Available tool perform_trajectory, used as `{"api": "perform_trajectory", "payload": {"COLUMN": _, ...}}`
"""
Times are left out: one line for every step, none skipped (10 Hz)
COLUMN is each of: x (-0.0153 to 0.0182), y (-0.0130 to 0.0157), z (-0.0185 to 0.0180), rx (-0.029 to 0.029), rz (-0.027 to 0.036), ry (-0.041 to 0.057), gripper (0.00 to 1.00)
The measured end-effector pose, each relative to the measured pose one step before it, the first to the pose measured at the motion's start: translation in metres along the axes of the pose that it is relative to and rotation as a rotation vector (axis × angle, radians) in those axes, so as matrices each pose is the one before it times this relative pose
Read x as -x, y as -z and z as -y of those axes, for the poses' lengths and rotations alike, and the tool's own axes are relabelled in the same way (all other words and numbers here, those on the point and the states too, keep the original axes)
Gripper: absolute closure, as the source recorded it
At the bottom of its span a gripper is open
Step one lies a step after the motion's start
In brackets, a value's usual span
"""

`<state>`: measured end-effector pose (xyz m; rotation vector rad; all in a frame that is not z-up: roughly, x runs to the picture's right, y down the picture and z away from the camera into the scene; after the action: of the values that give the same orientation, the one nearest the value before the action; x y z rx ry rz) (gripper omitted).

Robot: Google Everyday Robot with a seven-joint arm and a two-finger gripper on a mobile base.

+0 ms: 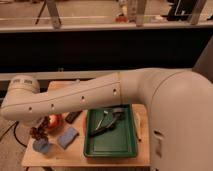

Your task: Place grapes in plastic cup

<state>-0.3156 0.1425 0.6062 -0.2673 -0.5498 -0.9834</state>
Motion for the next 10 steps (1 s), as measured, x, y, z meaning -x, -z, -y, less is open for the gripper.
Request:
{"api": "perform_trajectory", "payload": {"x": 0.00116, "y": -0.00063, "z": 0.0004, "rx": 0.00223, "rz": -0.00106, "ry": 0.00188, "gripper": 1.0}}
{"api": "perform_trajectory", "payload": {"x": 0.00047, "y": -0.00145, "z": 0.00008, "rx": 0.00259, "rz": 0.00075, "ry": -0.00053, "gripper": 1.0}}
{"api": "perform_trajectory", "payload": {"x": 0.00037, "y": -0.00117, "z": 0.00057, "rx": 0.00104, "rz": -0.00025, "ry": 0.001, "gripper": 1.0}}
{"api": "perform_trajectory", "payload": {"x": 0.00083, "y": -0.00065, "z": 0.00073, "rx": 0.00045, "rz": 0.00027, "ry": 0.00192, "gripper": 1.0}}
{"api": "perform_trajectory", "payload": {"x": 0.0012, "y": -0.0014, "z": 0.00094, "rx": 0.00077, "rz": 0.00011, "ry": 0.00287, "gripper": 1.0}}
{"api": "perform_trajectory", "payload": {"x": -0.00014, "y": -0.00088, "z": 0.00046, "rx": -0.00012, "rz": -0.00132, "ry": -0.00004, "gripper": 1.0}}
{"api": "perform_trajectory", "payload": {"x": 0.00099, "y": -0.00191, "z": 0.00123, "rx": -0.00139, "rz": 0.0003, "ry": 0.00376, "gripper": 1.0}}
{"api": "perform_trajectory", "payload": {"x": 0.00122, "y": -0.0014, "z": 0.00136, "rx": -0.00121, "rz": 0.00136, "ry": 0.00351, "gripper": 1.0}}
{"api": "perform_trajectory", "payload": {"x": 0.00139, "y": -0.0017, "z": 0.00143, "rx": -0.00143, "rz": 0.00198, "ry": 0.00402, "gripper": 1.0}}
{"api": "perform_trajectory", "payload": {"x": 0.00086, "y": -0.00139, "z": 0.00125, "rx": -0.00218, "rz": 0.00102, "ry": 0.00512, "gripper": 1.0}}
